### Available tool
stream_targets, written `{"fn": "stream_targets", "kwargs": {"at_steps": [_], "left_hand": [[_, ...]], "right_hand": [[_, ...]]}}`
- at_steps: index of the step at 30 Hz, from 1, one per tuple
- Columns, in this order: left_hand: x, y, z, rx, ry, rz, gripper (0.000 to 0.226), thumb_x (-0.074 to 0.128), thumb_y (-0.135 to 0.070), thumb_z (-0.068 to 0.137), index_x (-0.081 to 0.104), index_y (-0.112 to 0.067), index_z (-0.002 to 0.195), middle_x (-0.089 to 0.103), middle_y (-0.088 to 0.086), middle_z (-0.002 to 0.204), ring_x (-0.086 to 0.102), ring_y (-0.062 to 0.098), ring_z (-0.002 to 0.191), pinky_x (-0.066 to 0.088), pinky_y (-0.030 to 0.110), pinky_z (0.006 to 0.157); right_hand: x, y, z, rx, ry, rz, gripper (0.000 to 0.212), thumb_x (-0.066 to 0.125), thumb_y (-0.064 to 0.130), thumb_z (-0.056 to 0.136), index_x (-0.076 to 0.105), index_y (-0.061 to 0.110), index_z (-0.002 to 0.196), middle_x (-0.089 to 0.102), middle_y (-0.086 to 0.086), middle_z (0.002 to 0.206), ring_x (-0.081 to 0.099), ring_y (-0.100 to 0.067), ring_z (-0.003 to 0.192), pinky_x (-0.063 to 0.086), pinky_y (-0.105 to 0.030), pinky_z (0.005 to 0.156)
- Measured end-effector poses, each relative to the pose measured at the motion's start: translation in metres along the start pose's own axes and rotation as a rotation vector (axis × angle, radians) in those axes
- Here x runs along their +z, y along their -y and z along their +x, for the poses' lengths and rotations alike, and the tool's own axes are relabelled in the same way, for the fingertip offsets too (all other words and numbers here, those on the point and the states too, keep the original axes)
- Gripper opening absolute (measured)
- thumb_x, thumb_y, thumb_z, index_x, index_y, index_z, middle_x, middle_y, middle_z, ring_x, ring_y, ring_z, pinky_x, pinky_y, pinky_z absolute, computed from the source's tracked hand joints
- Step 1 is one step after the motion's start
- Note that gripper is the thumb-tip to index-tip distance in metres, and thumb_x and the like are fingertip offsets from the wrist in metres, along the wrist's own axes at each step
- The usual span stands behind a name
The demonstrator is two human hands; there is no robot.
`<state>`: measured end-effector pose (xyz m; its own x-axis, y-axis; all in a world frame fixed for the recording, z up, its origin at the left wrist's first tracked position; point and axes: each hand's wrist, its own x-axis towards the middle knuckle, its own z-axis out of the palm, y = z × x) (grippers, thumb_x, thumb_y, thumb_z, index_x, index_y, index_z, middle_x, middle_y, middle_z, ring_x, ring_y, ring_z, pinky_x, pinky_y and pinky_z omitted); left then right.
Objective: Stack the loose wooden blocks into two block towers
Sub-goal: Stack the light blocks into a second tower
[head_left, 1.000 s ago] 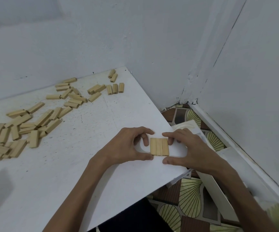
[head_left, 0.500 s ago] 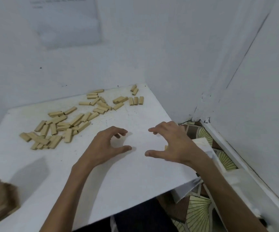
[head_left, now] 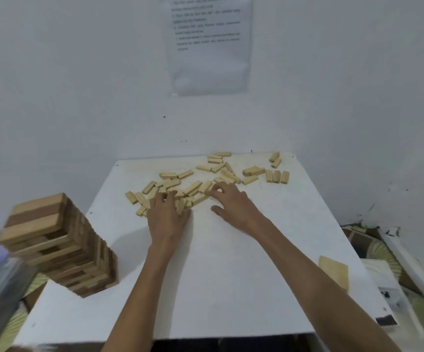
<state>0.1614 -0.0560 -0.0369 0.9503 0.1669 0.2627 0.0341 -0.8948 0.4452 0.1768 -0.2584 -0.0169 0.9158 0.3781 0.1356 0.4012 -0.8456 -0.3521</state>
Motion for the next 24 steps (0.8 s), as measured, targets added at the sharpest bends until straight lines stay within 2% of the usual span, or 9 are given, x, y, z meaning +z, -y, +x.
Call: {"fn": "stream_targets", "kwargs": {"at_steps": [3,7,11,13,15,17,19,22,24], "left_hand": [[0.001,-0.001,0.003,-0.014,-0.024,0.053,0.036,0.070,-0.043,0.090,0.071,-0.021,0.119,0.064,0.004,0.119,0.050,0.030,0.118,0.044,0.046,0.094],[0.001,0.002,0.007,-0.059,-0.049,0.064,0.027,0.066,-0.043,0.095,0.075,-0.028,0.115,0.069,-0.002,0.116,0.050,0.027,0.116,0.038,0.045,0.095],[-0.004,0.000,0.001,-0.055,-0.105,-0.033,0.025,0.066,-0.039,0.097,0.075,-0.026,0.117,0.070,-0.004,0.117,0.051,0.026,0.114,0.034,0.042,0.094],[-0.007,-0.003,-0.002,-0.044,-0.112,-0.035,0.025,0.067,-0.038,0.097,0.074,-0.026,0.118,0.069,-0.004,0.119,0.052,0.026,0.116,0.034,0.043,0.094],[-0.008,-0.003,-0.004,-0.047,-0.099,-0.062,0.025,0.068,-0.039,0.096,0.074,-0.026,0.117,0.069,-0.005,0.119,0.052,0.026,0.118,0.035,0.043,0.095],[-0.008,-0.001,-0.005,-0.052,-0.086,-0.085,0.025,0.068,-0.043,0.095,0.075,-0.028,0.115,0.070,-0.006,0.117,0.052,0.025,0.119,0.036,0.043,0.095],[-0.008,0.000,-0.007,-0.056,-0.078,-0.084,0.026,0.068,-0.046,0.095,0.074,-0.028,0.113,0.070,-0.007,0.115,0.051,0.025,0.118,0.036,0.043,0.095],[-0.007,0.002,-0.010,-0.054,-0.084,-0.098,0.026,0.069,-0.045,0.094,0.074,-0.026,0.112,0.071,-0.007,0.112,0.052,0.025,0.117,0.034,0.041,0.094],[-0.007,0.003,-0.012,-0.046,-0.081,-0.116,0.025,0.070,-0.042,0.094,0.074,-0.025,0.113,0.070,-0.006,0.110,0.054,0.024,0.114,0.034,0.041,0.094]], "right_hand": [[0.018,0.006,0.022,-0.016,-0.041,-0.107,0.040,0.053,0.026,0.104,0.053,0.027,0.144,0.044,-0.003,0.146,0.038,-0.027,0.132,0.040,-0.047,0.098],[0.023,0.005,0.034,-0.018,-0.131,-0.085,0.026,0.058,0.030,0.101,0.066,0.019,0.124,0.050,-0.002,0.135,0.041,-0.027,0.127,0.037,-0.045,0.097],[0.009,-0.004,0.050,-0.046,-0.176,-0.062,0.025,0.059,0.025,0.101,0.063,0.012,0.122,0.047,-0.004,0.142,0.037,-0.025,0.135,0.035,-0.047,0.100],[-0.002,-0.005,0.061,-0.066,-0.100,-0.086,0.025,0.055,0.021,0.102,0.060,0.011,0.125,0.045,-0.003,0.147,0.033,-0.022,0.140,0.029,-0.048,0.110],[-0.007,-0.007,0.071,-0.044,0.053,-0.097,0.021,0.056,0.022,0.101,0.059,0.016,0.121,0.051,-0.003,0.138,0.038,-0.023,0.135,0.027,-0.046,0.113],[-0.006,-0.011,0.074,0.013,0.129,-0.079,0.013,0.062,0.026,0.097,0.058,0.028,0.108,0.055,0.001,0.120,0.049,-0.028,0.122,0.036,-0.047,0.106],[-0.003,-0.016,0.073,0.044,0.103,-0.017,0.020,0.069,0.029,0.091,0.054,0.037,0.102,0.054,0.006,0.112,0.052,-0.029,0.115,0.042,-0.047,0.099],[-0.005,-0.017,0.069,0.013,0.020,0.038,0.043,0.074,0.026,0.089,0.057,0.031,0.128,0.060,0.004,0.120,0.047,-0.022,0.122,0.033,-0.043,0.105],[-0.006,-0.015,0.064,-0.037,-0.046,-0.029,0.045,0.070,0.026,0.093,0.059,0.022,0.137,0.062,0.002,0.127,0.045,-0.020,0.127,0.028,-0.042,0.105]]}}
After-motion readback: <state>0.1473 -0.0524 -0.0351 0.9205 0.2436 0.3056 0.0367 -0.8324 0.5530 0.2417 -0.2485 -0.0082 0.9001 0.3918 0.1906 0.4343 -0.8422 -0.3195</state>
